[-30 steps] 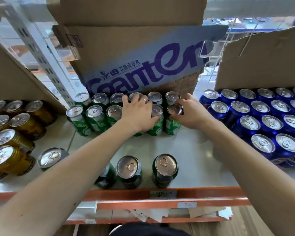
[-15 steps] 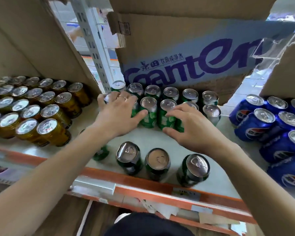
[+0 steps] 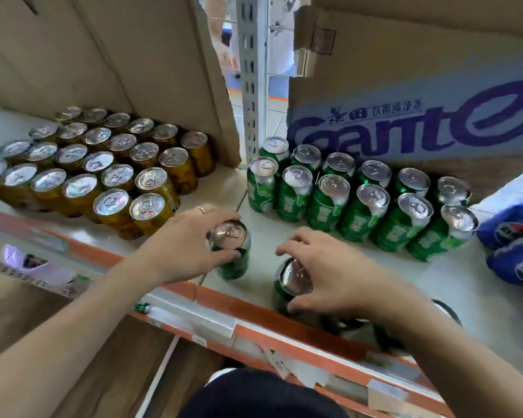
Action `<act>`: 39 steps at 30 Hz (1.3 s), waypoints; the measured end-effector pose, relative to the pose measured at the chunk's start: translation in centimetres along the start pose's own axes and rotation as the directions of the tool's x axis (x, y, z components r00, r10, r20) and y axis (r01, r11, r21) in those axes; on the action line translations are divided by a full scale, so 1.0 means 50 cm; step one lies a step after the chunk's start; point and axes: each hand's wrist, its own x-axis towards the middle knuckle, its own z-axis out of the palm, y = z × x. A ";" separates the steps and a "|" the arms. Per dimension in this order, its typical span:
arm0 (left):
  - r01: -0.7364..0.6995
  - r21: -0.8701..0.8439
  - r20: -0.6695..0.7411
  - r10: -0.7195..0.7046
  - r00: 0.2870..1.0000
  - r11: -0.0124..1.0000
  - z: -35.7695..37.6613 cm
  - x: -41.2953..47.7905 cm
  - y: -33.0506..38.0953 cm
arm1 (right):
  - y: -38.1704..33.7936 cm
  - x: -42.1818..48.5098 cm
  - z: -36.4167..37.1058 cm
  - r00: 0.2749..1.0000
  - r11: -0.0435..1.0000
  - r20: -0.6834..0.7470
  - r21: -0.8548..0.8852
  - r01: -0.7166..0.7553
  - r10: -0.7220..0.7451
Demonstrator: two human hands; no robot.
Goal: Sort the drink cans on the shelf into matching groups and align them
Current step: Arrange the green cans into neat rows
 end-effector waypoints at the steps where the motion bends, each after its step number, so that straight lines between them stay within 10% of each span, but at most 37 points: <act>1: -0.016 0.007 -0.007 0.016 1.000 1.000 0.001 0.005 0.000 | 0.004 -0.005 -0.003 1.000 1.000 0.005 -0.001 -0.013 0.013; 7: -0.106 -0.054 0.008 0.106 0.994 0.993 0.000 0.056 -0.006 | 0.001 -0.014 -0.010 0.988 0.993 -0.104 -0.015 -0.114 0.112; 14: -0.155 0.037 0.038 0.154 0.987 0.987 -0.009 0.154 0.001 | 0.024 0.096 -0.024 0.792 0.899 -0.437 0.111 -0.423 0.427; 25: -0.217 0.155 0.035 0.214 0.976 0.964 -0.001 0.187 -0.002 | 0.031 0.142 -0.006 0.686 0.835 -0.485 0.221 -0.503 0.542; 31: -0.334 -0.032 0.145 0.335 0.931 0.942 -0.013 0.198 -0.028 | 0.018 0.138 -0.002 0.675 0.811 -0.457 0.233 -0.537 0.579; 39: -0.263 -0.141 -0.043 0.259 0.965 0.955 0.022 0.174 -0.036 | 0.030 0.111 -0.040 0.858 0.864 -0.172 0.251 -0.437 0.484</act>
